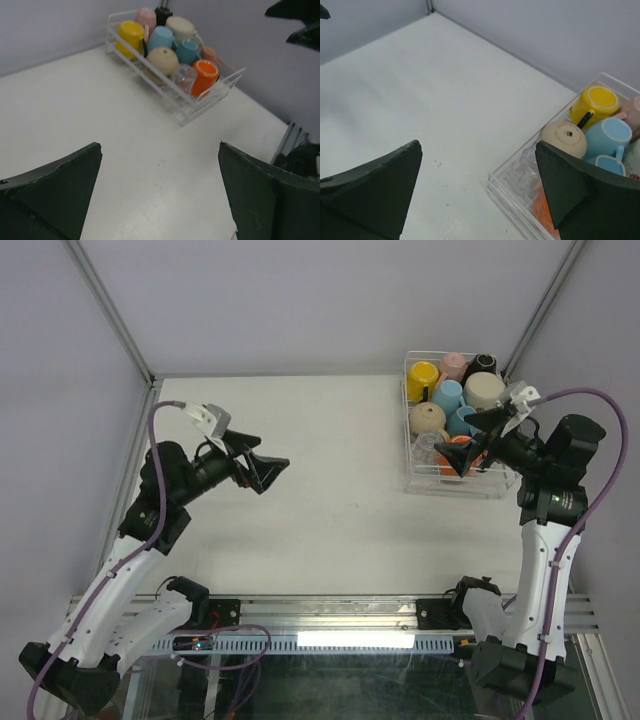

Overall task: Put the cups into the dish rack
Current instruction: Reset both arms

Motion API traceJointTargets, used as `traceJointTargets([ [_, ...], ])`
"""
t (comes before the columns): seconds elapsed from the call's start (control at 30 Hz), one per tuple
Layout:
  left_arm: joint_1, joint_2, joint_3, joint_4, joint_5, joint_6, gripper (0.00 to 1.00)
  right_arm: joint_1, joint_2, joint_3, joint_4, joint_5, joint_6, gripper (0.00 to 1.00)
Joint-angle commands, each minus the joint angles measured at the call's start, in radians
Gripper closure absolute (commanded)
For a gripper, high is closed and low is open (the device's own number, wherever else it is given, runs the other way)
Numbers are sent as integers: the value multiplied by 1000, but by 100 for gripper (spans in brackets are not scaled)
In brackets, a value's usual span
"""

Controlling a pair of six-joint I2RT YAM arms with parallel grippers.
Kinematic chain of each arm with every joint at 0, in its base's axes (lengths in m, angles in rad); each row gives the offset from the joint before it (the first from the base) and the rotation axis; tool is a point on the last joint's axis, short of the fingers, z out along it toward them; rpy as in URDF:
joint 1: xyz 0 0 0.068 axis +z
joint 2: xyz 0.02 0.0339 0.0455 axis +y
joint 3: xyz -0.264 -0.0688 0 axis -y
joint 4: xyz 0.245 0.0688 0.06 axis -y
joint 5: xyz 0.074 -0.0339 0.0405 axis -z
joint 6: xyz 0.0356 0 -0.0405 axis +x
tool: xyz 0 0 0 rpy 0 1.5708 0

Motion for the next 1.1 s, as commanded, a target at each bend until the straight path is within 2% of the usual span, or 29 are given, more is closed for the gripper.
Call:
traceJointTargets([
  [0.0,12,86,240,108,74,-156,1,-14,33,144,206,-55,399,1],
  [0.1,13,166,397,96,119,-223,1,-25,20,198,203,47,515,1],
  [0.17,12,198,487,85,142,-258,1,-27,-6,221,191,158,536,1],
  [0.37,13,222,666,21,147,-282,1,-26,-9,355,83,178,556,1],
  [0.63,12,159,715,-47,101,-247,1,-25,1,513,-14,105,529,1],
  [0.8,12,149,751,-95,95,-222,1,-24,-2,588,-39,146,580,1],
  [1.07,12,141,735,-109,100,-210,1,-24,-33,585,-59,256,647,1],
])
